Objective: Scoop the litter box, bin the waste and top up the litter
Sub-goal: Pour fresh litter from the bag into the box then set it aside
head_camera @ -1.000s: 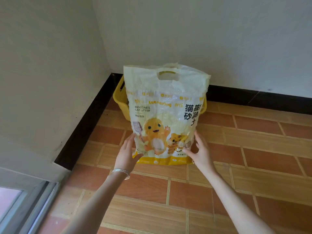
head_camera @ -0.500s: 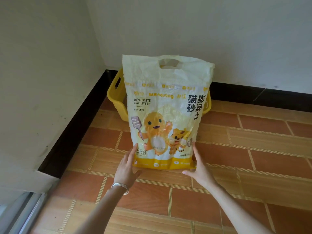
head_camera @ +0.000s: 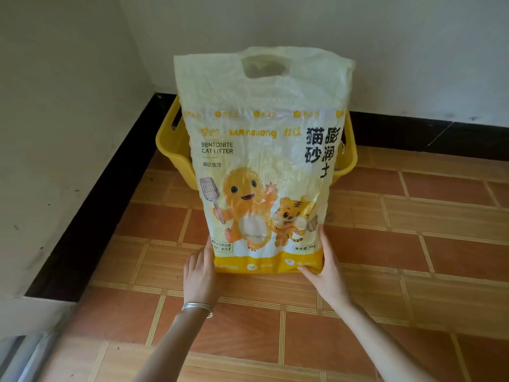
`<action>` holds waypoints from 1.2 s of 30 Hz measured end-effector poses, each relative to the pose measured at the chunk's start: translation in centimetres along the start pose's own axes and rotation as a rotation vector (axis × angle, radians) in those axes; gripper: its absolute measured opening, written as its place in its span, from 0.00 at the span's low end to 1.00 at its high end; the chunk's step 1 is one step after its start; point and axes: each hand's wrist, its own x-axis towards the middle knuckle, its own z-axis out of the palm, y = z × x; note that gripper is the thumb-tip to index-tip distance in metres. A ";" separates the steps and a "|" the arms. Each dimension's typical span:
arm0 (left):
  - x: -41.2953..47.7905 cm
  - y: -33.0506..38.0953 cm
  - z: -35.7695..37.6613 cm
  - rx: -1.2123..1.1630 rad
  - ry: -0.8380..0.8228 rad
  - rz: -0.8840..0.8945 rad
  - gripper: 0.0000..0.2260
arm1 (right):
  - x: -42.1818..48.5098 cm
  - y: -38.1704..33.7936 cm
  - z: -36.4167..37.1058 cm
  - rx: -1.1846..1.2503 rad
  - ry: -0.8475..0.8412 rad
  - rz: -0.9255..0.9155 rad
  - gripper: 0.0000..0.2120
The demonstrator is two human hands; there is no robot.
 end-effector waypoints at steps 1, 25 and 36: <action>0.2 0.1 -0.1 0.000 -0.004 -0.013 0.44 | -0.1 -0.1 0.0 0.003 0.003 -0.011 0.48; -1.8 2.2 -7.7 -0.466 -0.302 -0.195 0.39 | -0.6 -7.0 -4.1 -0.225 -0.180 -0.075 0.33; -3.4 3.7 -13.5 -0.548 -0.213 -0.034 0.40 | -0.3 -11.6 -8.9 -0.072 -0.439 0.051 0.57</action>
